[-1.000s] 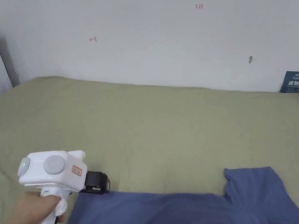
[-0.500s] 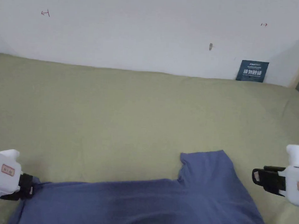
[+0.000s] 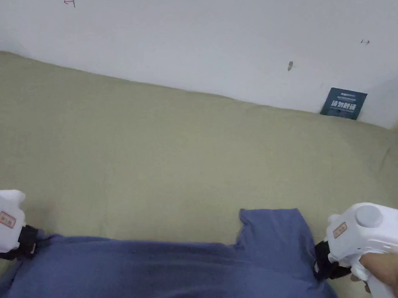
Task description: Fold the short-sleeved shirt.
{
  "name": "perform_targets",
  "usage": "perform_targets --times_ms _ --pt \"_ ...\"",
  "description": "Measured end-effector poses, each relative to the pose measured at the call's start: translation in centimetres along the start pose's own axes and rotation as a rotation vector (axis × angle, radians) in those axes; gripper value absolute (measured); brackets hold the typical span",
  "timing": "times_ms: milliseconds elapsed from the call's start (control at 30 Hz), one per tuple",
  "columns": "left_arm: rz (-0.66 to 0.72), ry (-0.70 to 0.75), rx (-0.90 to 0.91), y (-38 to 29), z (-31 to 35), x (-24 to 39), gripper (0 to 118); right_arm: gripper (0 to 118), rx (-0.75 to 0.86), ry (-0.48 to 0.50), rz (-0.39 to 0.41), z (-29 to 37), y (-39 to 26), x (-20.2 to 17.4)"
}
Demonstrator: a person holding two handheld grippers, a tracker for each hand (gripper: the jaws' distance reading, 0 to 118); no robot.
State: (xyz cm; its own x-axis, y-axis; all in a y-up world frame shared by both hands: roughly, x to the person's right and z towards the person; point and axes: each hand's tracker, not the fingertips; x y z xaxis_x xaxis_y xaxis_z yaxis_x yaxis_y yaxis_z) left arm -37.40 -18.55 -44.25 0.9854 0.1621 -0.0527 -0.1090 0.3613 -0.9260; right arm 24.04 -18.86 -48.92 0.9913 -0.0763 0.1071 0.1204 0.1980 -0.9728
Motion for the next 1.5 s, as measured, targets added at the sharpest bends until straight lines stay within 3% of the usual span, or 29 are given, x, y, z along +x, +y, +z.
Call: perform_targets --times_ms 100,200,500,733,933,1067,1233,1300,1400,1433,1467,1500 --pt "-0.015 -0.004 -0.002 0.1 0.2 -0.1 3 0 0.02 0.009 0.036 0.7 -0.8 -0.5" --pt "-0.004 -0.031 0.027 0.2 1.5 -0.4 3 0 0.109 0.055 0.018 2.7 -1.7 -0.1" --pt "-0.124 -0.092 0.238 -3.0 10.7 -0.3 3 0 0.35 0.116 0.184 14.7 -9.1 -1.1" --pt "-0.163 -0.121 0.281 -7.8 15.4 -2.4 3 0 0.41 0.14 0.189 18.7 -17.1 0.2" --pt "-0.154 -0.172 0.267 -14.5 15.5 -4.4 3 0 0.388 0.161 0.152 16.5 -24.8 1.3" --pt "-0.133 -0.166 0.209 -19.5 13.6 -5.4 3 0 0.343 0.171 0.073 13.0 -29.4 2.7" --pt "-0.143 -0.128 0.127 -23.2 9.4 -7.1 3 0 0.291 0.137 0.028 9.0 -32.6 3.8" --pt "-0.084 -0.152 0.12 -23.9 8.4 -7.9 3 0 0.308 0.128 -0.01 8.2 -33.1 4.2" --pt "-0.008 -0.206 0.154 -23.8 7.8 -9.0 14 0 0.334 0.135 -0.024 7.7 -33.3 4.4" --pt "0.007 -0.223 0.157 -23.9 7.9 -9.0 21 3 0.337 0.14 -0.017 7.5 -33.2 4.4" --pt "0.017 -0.239 0.159 -23.8 8.0 -9.2 30 17 0.334 0.141 -0.02 7.1 -32.9 5.2" --pt "0.027 -0.254 0.164 -23.8 8.3 -9.3 52 58 0.332 0.148 -0.027 7.2 -32.9 5.3"
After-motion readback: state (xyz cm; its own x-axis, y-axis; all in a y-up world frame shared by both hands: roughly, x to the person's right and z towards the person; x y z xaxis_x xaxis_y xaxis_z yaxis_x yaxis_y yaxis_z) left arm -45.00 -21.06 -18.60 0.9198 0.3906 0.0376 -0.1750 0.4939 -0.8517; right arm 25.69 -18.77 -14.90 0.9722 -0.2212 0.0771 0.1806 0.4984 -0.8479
